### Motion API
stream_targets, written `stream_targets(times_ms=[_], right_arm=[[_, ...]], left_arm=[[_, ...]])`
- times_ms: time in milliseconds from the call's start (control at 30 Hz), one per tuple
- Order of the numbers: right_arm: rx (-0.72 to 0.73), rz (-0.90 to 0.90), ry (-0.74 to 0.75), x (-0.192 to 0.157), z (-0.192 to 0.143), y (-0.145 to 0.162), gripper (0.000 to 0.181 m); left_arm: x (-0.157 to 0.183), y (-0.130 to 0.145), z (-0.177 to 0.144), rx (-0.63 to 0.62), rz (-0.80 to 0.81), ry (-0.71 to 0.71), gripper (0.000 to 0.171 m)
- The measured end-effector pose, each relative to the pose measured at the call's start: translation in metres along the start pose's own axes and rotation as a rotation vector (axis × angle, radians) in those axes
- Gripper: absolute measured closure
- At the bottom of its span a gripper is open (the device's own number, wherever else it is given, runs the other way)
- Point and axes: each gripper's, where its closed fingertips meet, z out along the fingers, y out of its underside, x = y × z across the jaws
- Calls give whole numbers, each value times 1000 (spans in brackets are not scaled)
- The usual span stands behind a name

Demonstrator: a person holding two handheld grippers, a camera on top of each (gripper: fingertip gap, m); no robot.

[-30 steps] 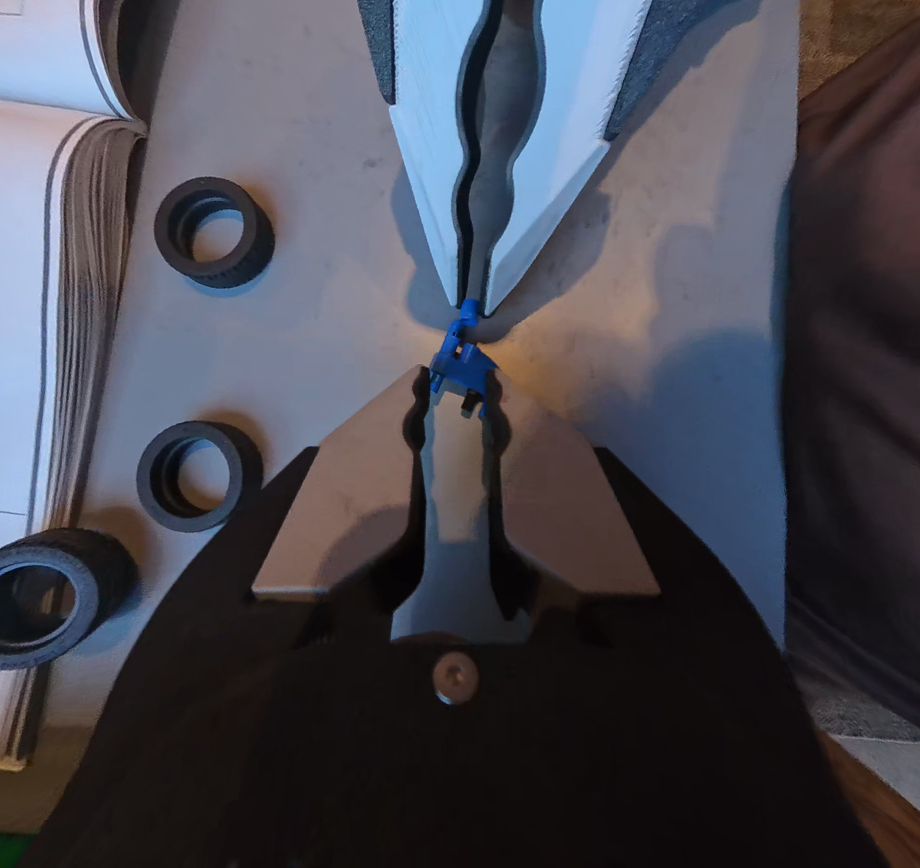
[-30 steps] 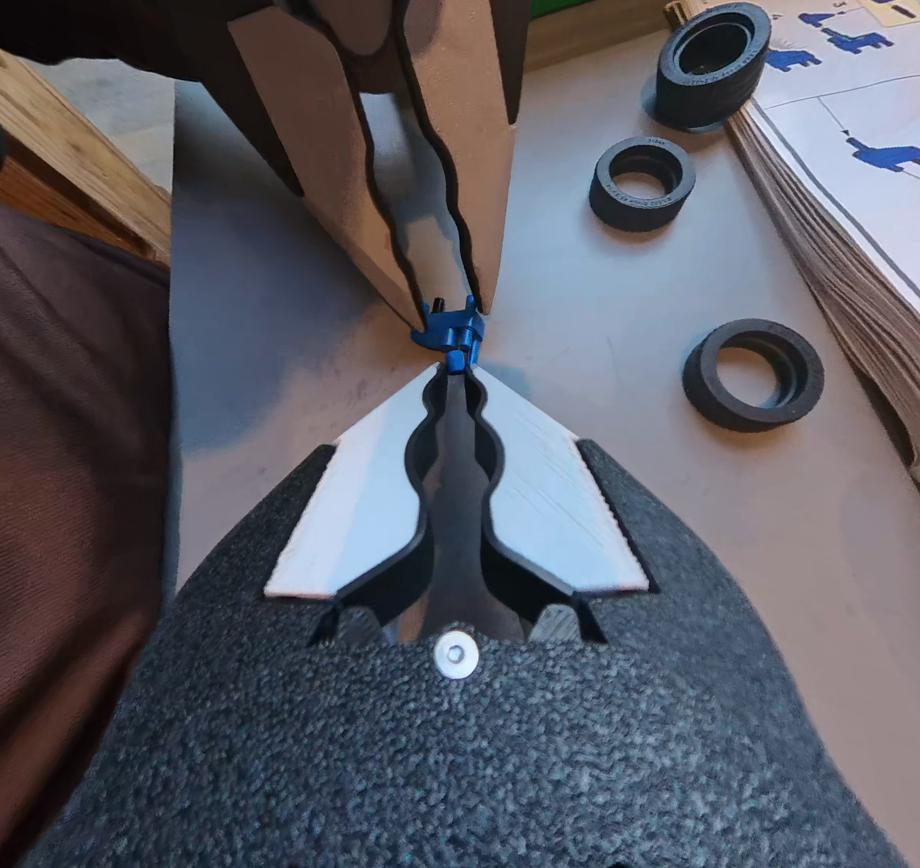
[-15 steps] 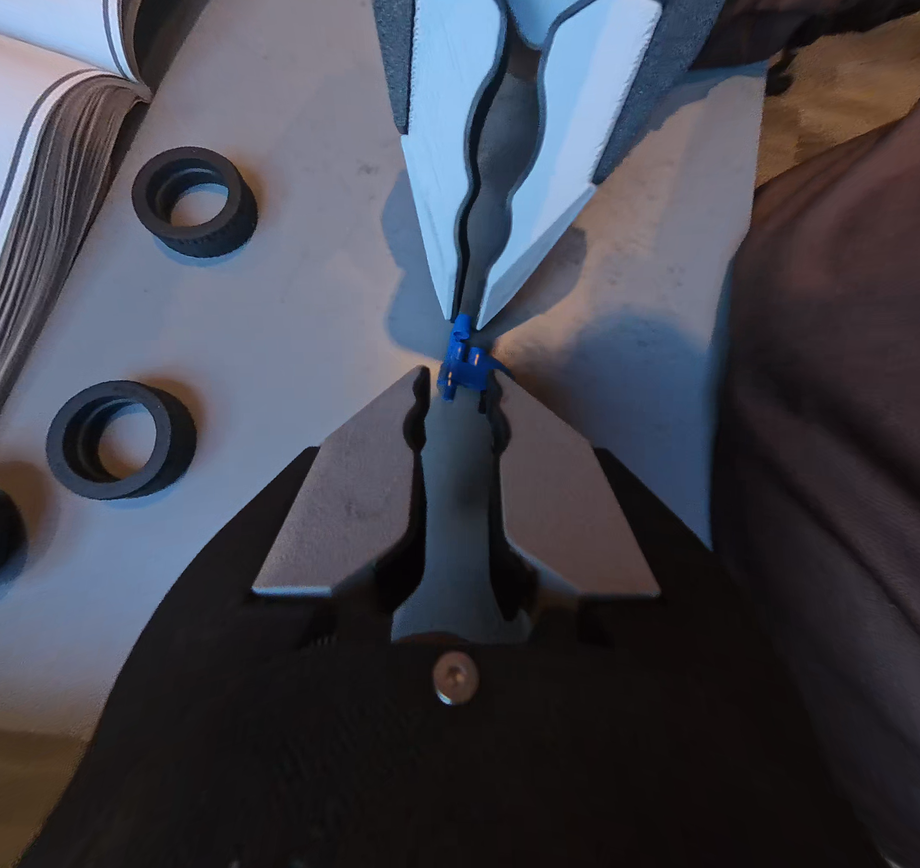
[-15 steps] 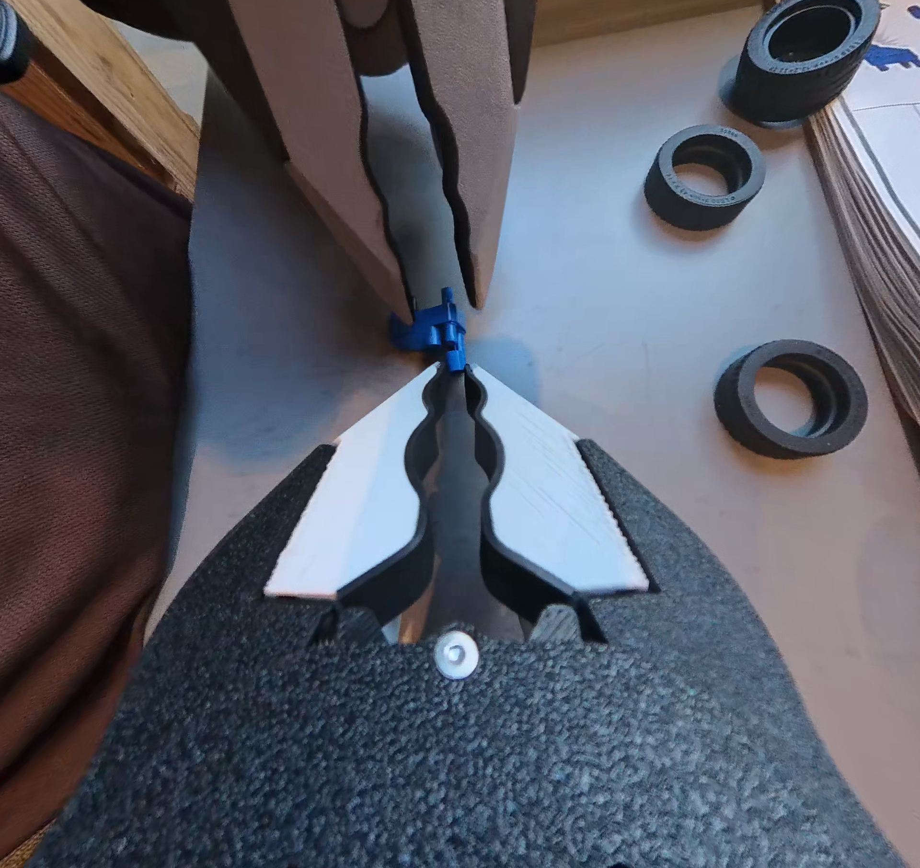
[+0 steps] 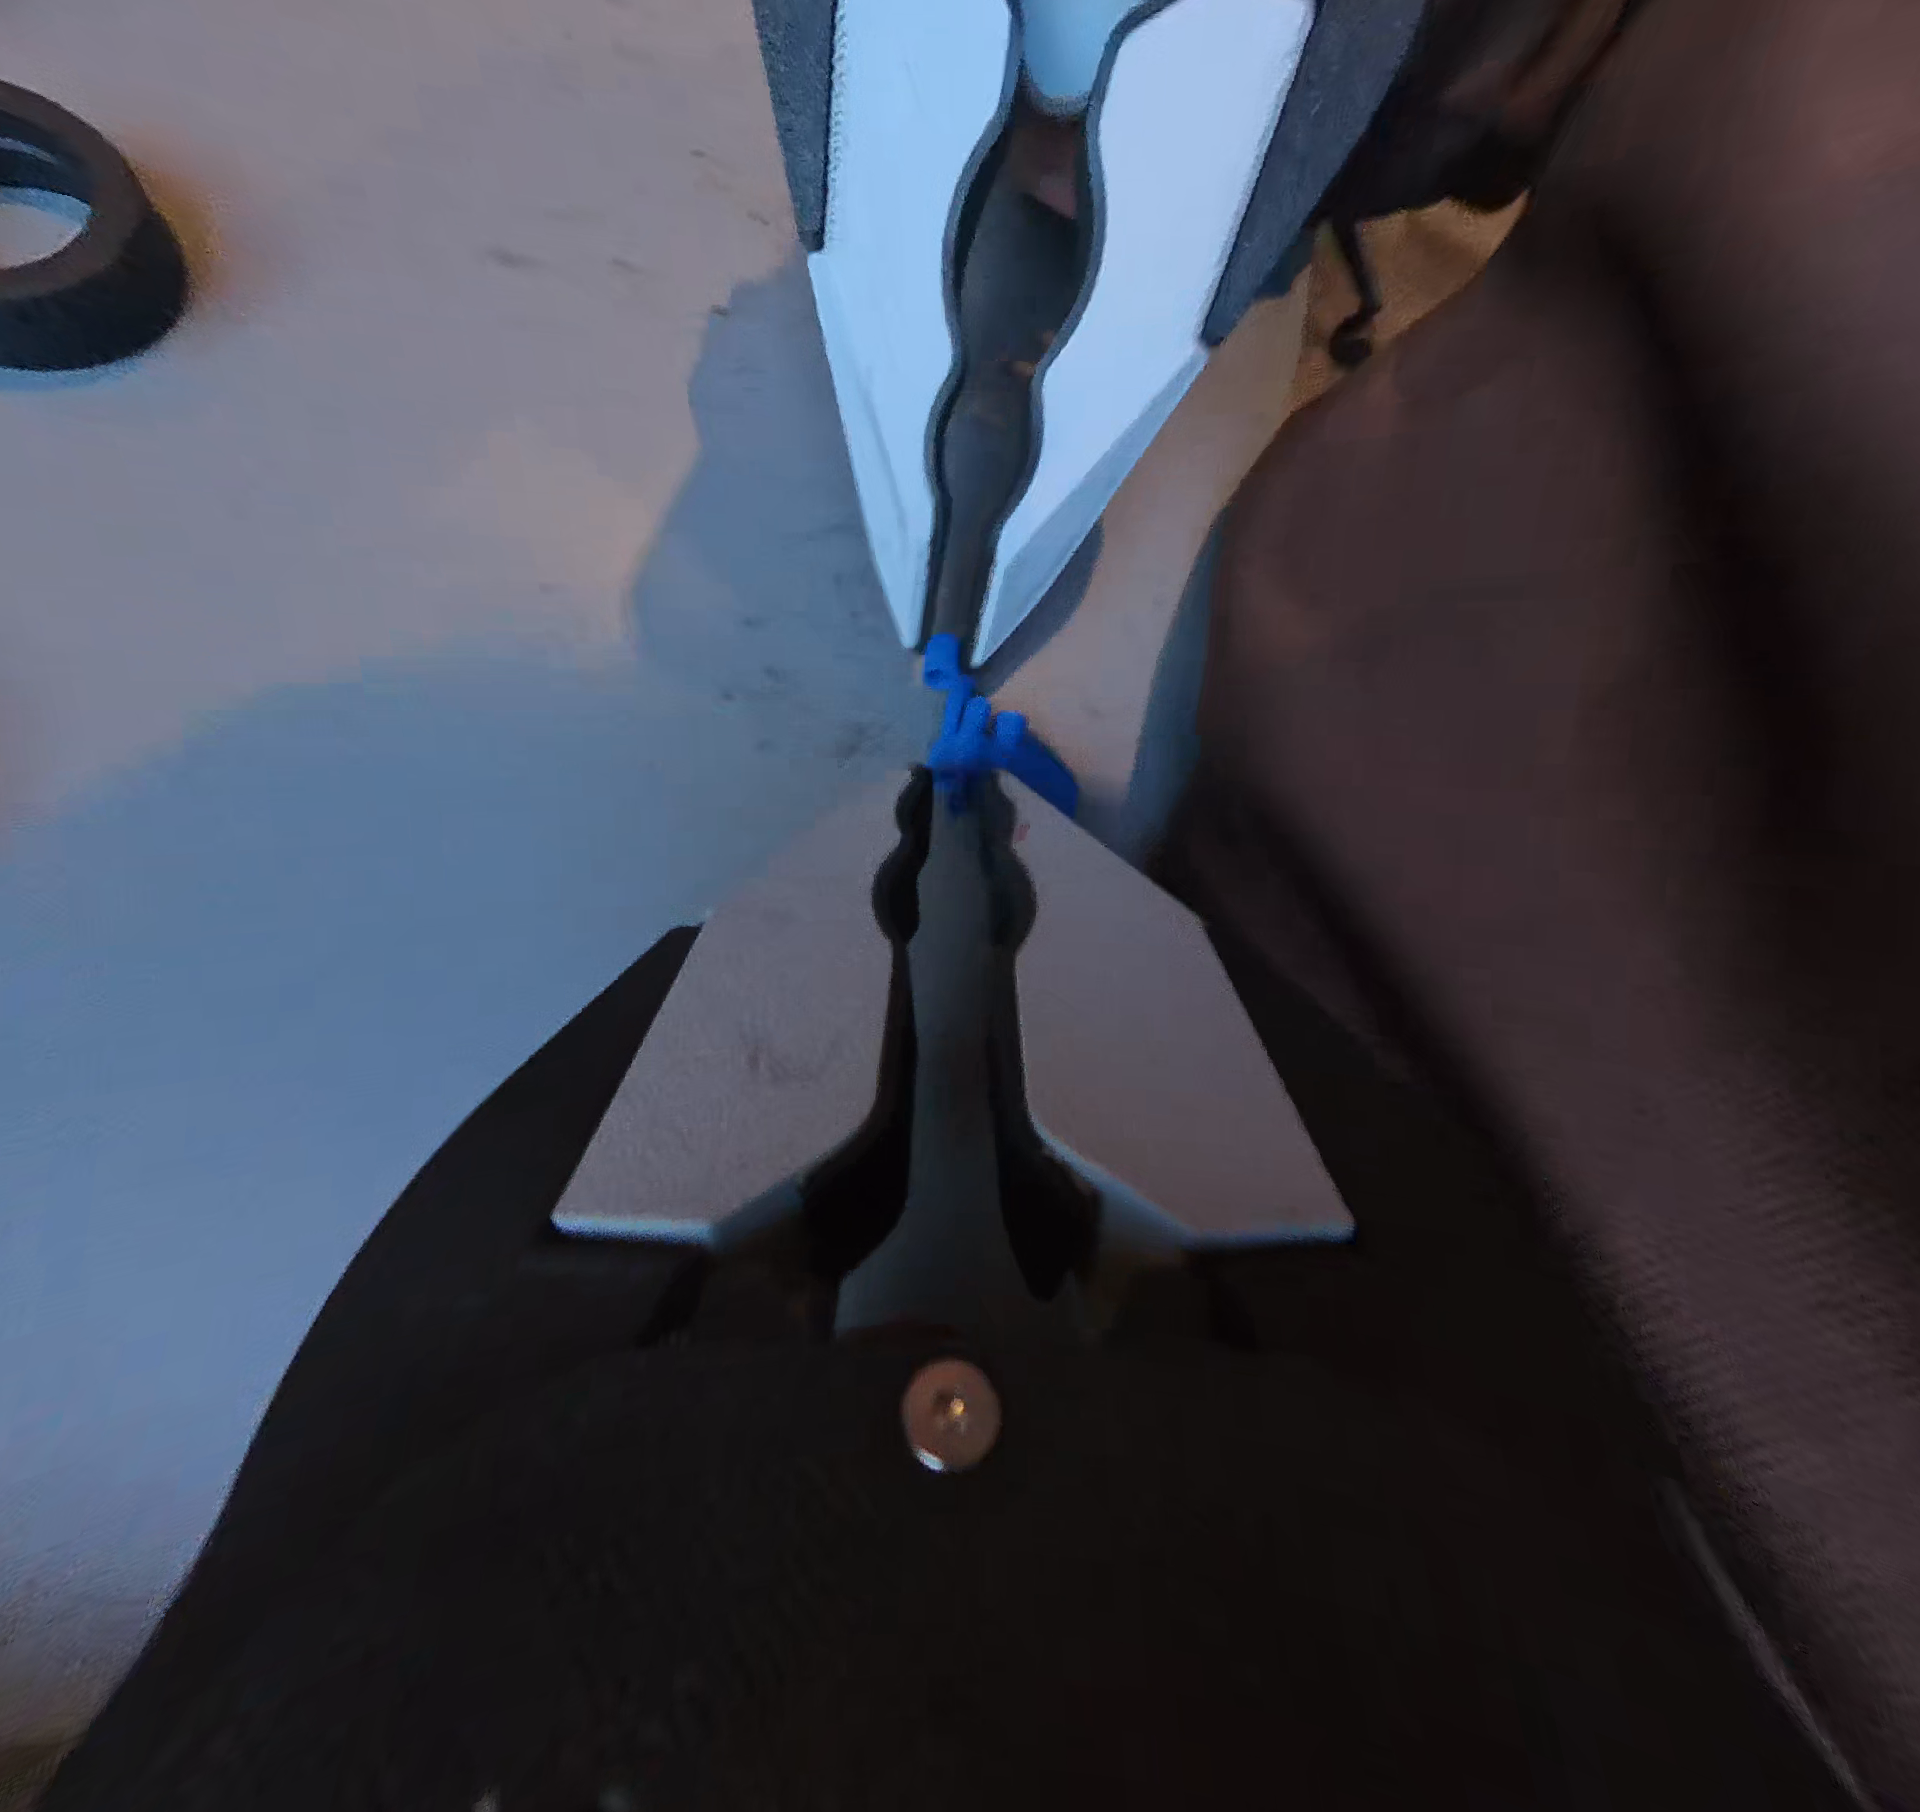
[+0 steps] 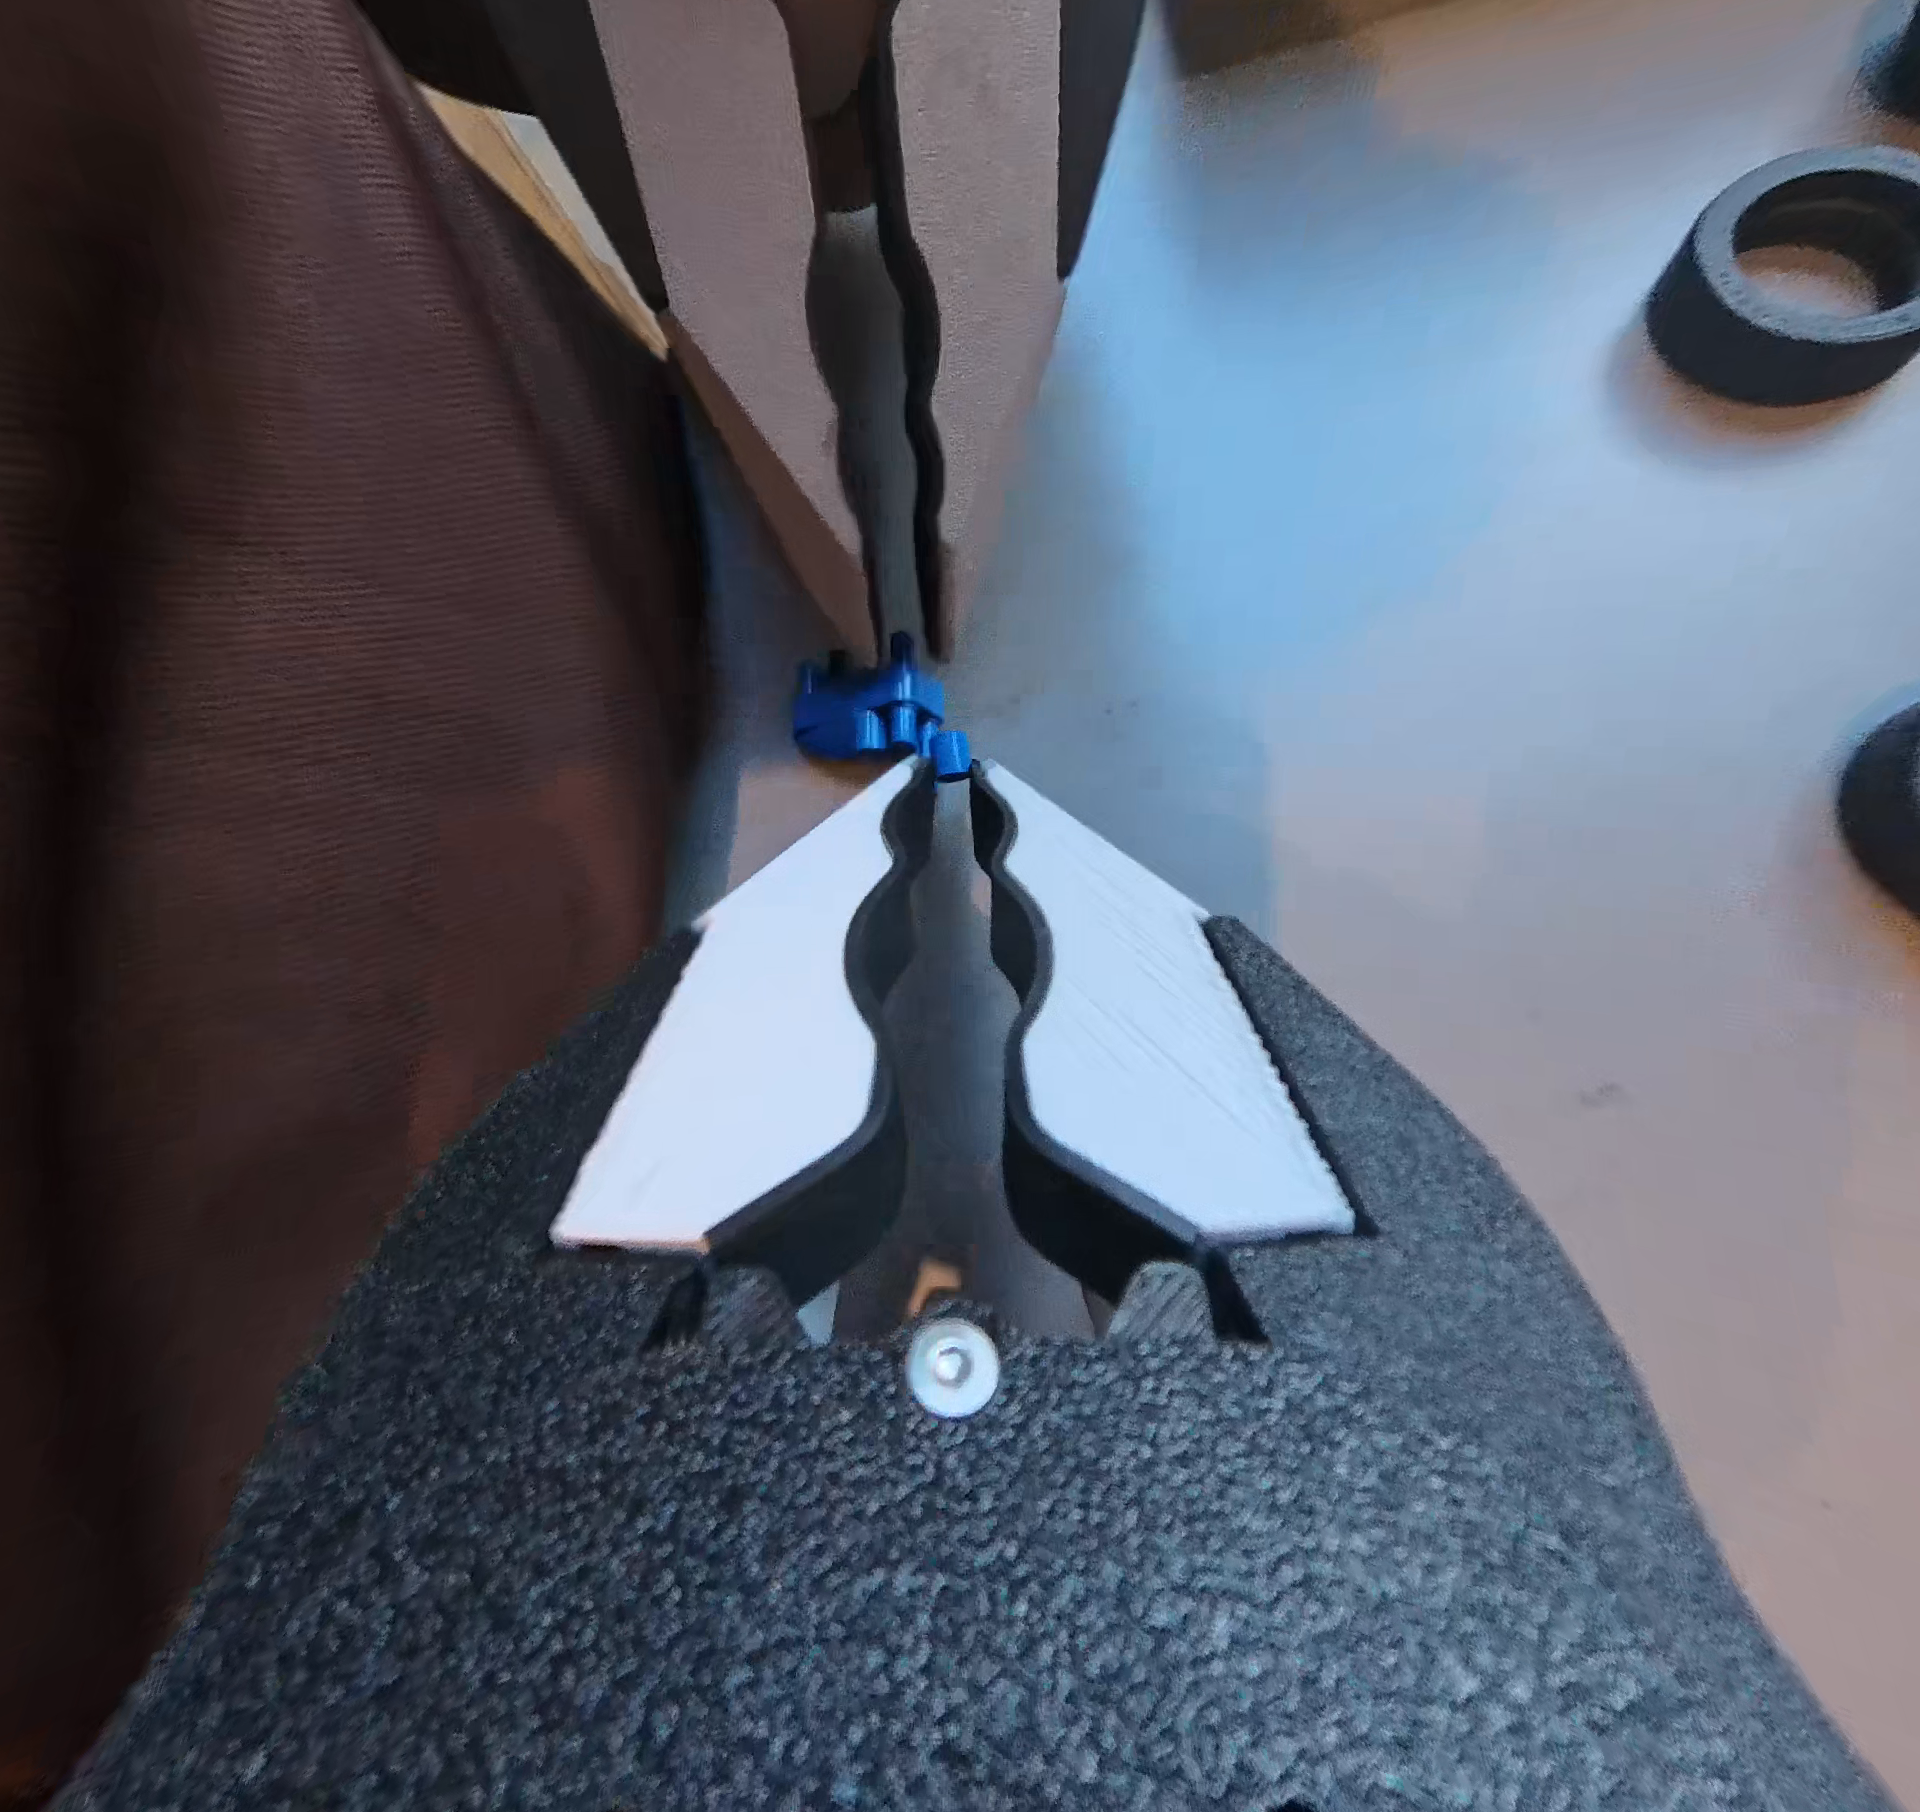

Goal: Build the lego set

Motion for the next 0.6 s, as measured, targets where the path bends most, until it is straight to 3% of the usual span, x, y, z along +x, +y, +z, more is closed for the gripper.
stream_targets(times_ms=[67,200,433,600], right_arm=[[-4,19,-15,-4,1,5,174],[4,21,-40,-8,-2,3,174],[-16,54,3,-17,-2,5,174],[-19,75,20,-17,3,7,174]], left_arm=[[-6,3,-3,-4,43,-39,166],[-1,0,0,8,55,72,159],[0,-2,0,-4,194,91,152],[6,0,7,3,97,118,156]])
